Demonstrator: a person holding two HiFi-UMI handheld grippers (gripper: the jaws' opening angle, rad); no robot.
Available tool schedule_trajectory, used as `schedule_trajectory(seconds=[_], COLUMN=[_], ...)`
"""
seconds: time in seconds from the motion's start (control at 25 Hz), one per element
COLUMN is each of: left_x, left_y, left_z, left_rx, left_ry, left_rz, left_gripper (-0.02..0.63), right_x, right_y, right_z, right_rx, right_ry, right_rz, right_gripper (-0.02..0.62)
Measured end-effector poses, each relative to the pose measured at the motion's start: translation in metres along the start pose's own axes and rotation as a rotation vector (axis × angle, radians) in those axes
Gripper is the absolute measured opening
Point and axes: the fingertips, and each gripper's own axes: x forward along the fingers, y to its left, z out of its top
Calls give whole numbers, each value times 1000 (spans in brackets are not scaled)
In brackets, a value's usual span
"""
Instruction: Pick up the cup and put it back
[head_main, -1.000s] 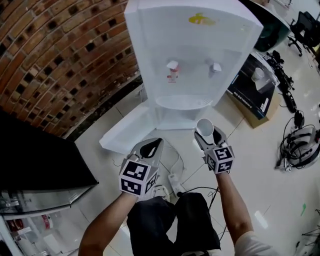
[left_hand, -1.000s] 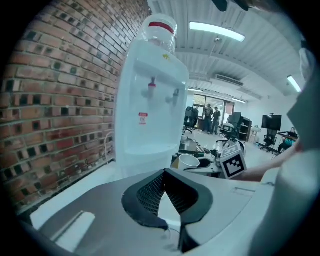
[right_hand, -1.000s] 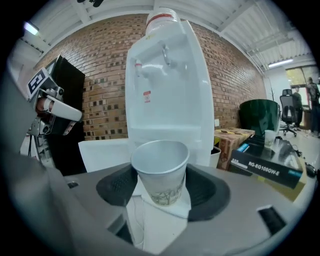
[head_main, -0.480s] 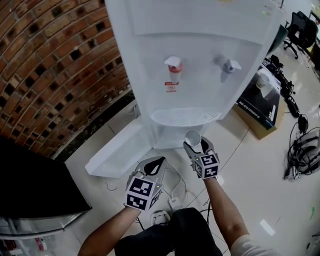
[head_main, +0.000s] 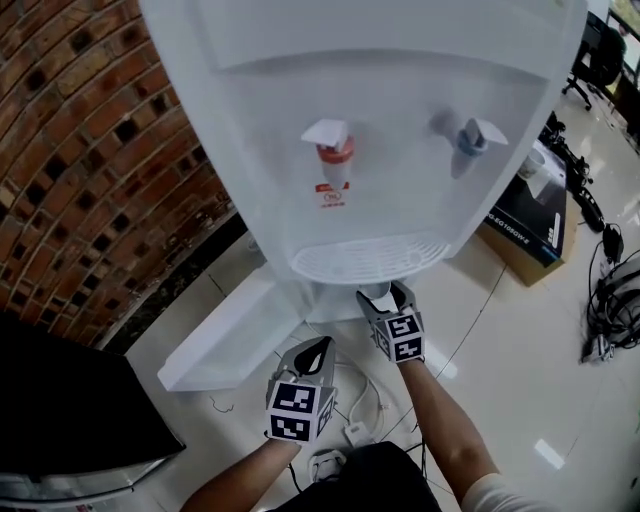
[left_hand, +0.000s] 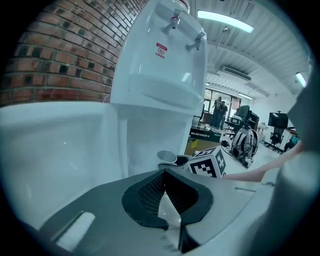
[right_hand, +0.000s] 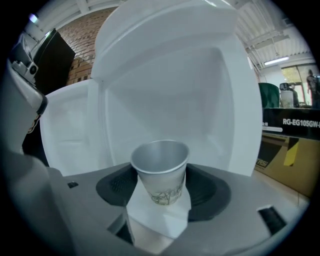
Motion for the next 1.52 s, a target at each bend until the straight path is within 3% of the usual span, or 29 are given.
schedule_trajectory(seconds=[0.4, 1.12, 1.36, 1.4, 1.52], left_x=[-8, -8, -8, -9, -10], left_y=[22, 24, 33, 33, 33], left_z=[-15, -23, -19, -19, -17], left_rx=[-106, -124, -144, -146, -151], left_ry=[-11, 22, 9, 8, 3], left_rz=[43, 76, 101, 102, 102], left_gripper=[-2, -2, -2, -2, -2], right_x=[68, 89, 89, 88, 82], right_y=[-3, -3, -3, -3, -4], right_z=[-15, -36, -39, -40, -41], right_rx=[-20, 30, 22, 30, 54], right_ry=[64, 102, 126, 133, 129], right_rz=[-13, 3, 8, 10, 9], right_gripper=[310, 314, 334, 388, 399])
